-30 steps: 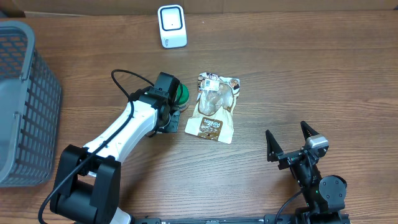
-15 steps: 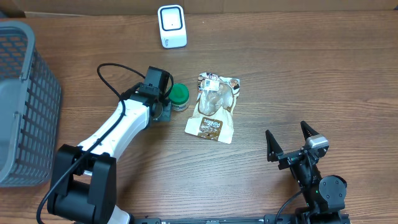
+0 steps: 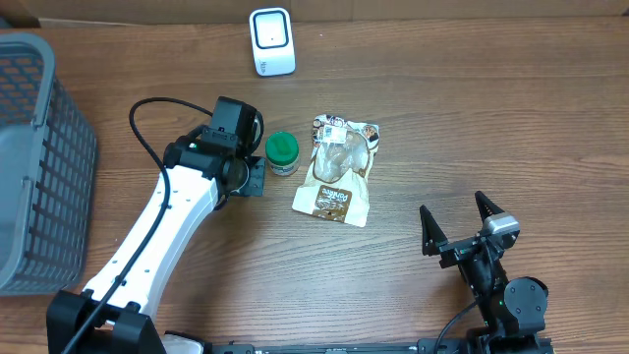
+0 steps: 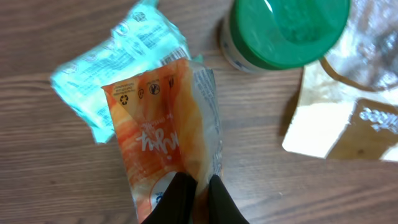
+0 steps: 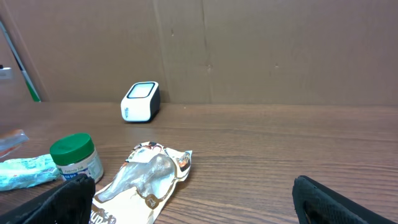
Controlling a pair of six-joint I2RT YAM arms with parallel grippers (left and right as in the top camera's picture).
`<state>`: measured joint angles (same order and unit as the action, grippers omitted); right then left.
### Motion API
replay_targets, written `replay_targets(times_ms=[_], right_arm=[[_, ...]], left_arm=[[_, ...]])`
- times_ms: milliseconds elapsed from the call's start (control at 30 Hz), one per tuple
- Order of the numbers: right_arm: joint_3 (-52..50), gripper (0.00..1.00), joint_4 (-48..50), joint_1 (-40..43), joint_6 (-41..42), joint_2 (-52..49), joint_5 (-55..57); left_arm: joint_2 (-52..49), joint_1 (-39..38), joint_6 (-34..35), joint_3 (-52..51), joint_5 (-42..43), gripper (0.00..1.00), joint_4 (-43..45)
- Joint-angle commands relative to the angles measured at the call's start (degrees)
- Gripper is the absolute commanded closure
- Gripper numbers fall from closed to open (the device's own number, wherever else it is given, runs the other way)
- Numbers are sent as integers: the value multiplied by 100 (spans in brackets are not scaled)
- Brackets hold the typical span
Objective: Scan the item barcode
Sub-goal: 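Carry the orange tissue pack to the table beside the jar, then release the orange pack and return the left gripper to the basket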
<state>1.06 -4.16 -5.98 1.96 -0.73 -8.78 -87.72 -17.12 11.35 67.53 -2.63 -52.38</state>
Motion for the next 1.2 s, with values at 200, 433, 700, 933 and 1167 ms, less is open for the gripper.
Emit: replay_targets(times_ms=[200, 433, 700, 933, 1167], right_arm=[[-61, 0, 20, 26, 44, 57, -28], [-61, 0, 20, 26, 44, 57, -28], [-61, 0, 20, 26, 44, 57, -28], [-61, 0, 20, 26, 44, 57, -28], [-61, 0, 20, 26, 44, 57, -28]], left_arm=[[-109, 17, -85, -922, 527, 95, 544], [-109, 17, -94, -1252, 560, 47, 1049], [-55, 249, -107, -188, 501, 43, 511], [37, 914, -74, 2778, 280, 44, -1331], [50, 2157, 623, 4393, -859, 41, -2232]])
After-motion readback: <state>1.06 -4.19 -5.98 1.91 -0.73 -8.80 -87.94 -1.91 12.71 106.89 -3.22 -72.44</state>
